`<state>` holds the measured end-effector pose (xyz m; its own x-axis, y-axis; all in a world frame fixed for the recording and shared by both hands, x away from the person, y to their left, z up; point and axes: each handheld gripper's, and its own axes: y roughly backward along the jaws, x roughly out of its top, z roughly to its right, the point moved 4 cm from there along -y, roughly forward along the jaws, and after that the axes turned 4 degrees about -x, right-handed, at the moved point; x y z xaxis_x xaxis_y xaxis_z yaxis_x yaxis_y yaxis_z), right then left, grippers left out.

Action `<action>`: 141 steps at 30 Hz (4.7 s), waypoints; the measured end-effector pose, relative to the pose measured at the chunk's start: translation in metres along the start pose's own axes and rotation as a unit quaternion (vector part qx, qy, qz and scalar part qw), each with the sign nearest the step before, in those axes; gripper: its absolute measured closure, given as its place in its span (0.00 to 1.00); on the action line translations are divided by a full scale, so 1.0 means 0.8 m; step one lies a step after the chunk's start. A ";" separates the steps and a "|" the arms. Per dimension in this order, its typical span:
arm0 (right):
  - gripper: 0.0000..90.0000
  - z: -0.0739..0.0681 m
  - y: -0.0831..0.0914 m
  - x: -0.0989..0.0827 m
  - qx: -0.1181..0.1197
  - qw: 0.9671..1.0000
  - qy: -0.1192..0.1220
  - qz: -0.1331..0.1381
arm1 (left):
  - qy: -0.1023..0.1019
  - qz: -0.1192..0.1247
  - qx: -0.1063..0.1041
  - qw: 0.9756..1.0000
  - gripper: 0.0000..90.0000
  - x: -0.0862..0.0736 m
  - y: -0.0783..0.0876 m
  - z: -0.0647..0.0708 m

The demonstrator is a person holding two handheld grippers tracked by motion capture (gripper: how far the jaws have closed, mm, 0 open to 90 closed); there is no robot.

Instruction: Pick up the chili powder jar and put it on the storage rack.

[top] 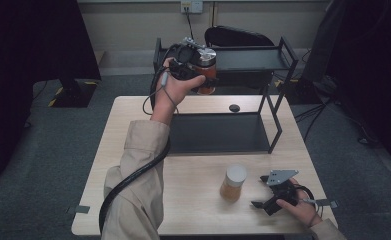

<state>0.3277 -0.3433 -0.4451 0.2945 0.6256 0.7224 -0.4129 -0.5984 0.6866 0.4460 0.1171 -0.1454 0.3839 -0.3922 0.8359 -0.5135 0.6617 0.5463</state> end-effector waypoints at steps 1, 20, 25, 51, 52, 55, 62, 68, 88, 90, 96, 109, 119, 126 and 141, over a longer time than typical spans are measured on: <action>0.00 0.000 0.000 0.000 0.000 1.000 0.000 0.000 | 0.001 0.001 -0.001 1.000 0.34 0.002 0.001 -0.001; 0.00 0.000 0.000 0.000 0.000 1.000 0.000 0.000 | 0.020 -0.001 0.043 0.999 0.34 0.048 0.005 -0.024; 0.00 0.000 0.000 0.000 0.000 1.000 0.000 0.000 | 0.030 0.004 0.058 0.998 0.34 0.051 -0.002 -0.035; 0.00 0.000 0.000 0.000 0.000 1.000 0.001 -0.001 | 0.048 -0.005 0.088 0.995 0.34 0.055 -0.038 -0.062; 0.00 0.000 0.000 0.000 0.000 1.000 0.001 -0.001 | 0.049 -0.005 0.088 0.995 0.34 0.054 -0.038 -0.062; 0.00 0.000 0.000 0.000 0.000 1.000 0.001 -0.001 | 0.050 -0.005 0.090 0.995 0.34 0.055 -0.039 -0.061; 0.00 0.000 0.000 0.000 0.000 1.000 0.000 0.000 | 0.060 0.000 0.102 0.993 0.16 0.051 -0.035 -0.055; 0.00 0.000 0.000 0.000 0.000 1.000 0.000 0.000 | 0.054 0.010 0.093 0.994 0.08 0.044 -0.023 -0.048; 0.00 0.000 0.000 0.000 0.000 1.000 0.000 0.000 | 0.059 0.048 0.059 0.995 0.01 0.006 -0.005 -0.025; 0.00 0.000 0.000 0.000 0.000 1.000 0.000 0.000 | 0.056 0.050 0.051 0.996 0.01 0.002 -0.004 -0.024; 0.00 0.000 0.000 0.000 0.000 1.000 0.000 0.000 | 0.053 0.063 0.028 0.996 0.01 -0.014 -0.003 -0.020; 0.00 0.000 0.000 0.000 0.000 1.000 0.000 0.000 | 0.023 0.072 -0.012 0.997 0.02 -0.055 -0.013 -0.015; 0.00 0.000 0.000 0.000 0.000 1.000 0.001 0.000 | 0.030 0.066 -0.022 0.997 0.02 -0.088 -0.028 -0.017; 0.00 0.000 0.000 0.000 0.000 1.000 0.000 0.000 | 0.034 0.064 -0.027 0.997 0.02 -0.109 -0.041 -0.018; 0.00 0.000 0.000 0.000 0.000 1.000 0.000 0.001 | 0.058 0.048 -0.039 0.996 0.02 -0.157 -0.075 -0.024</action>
<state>0.3277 -0.3433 -0.4453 0.2936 0.6251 0.7232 -0.4134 -0.5991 0.6857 0.4434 0.1392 -0.2844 0.4237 -0.2514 0.8702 -0.4932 0.7418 0.4544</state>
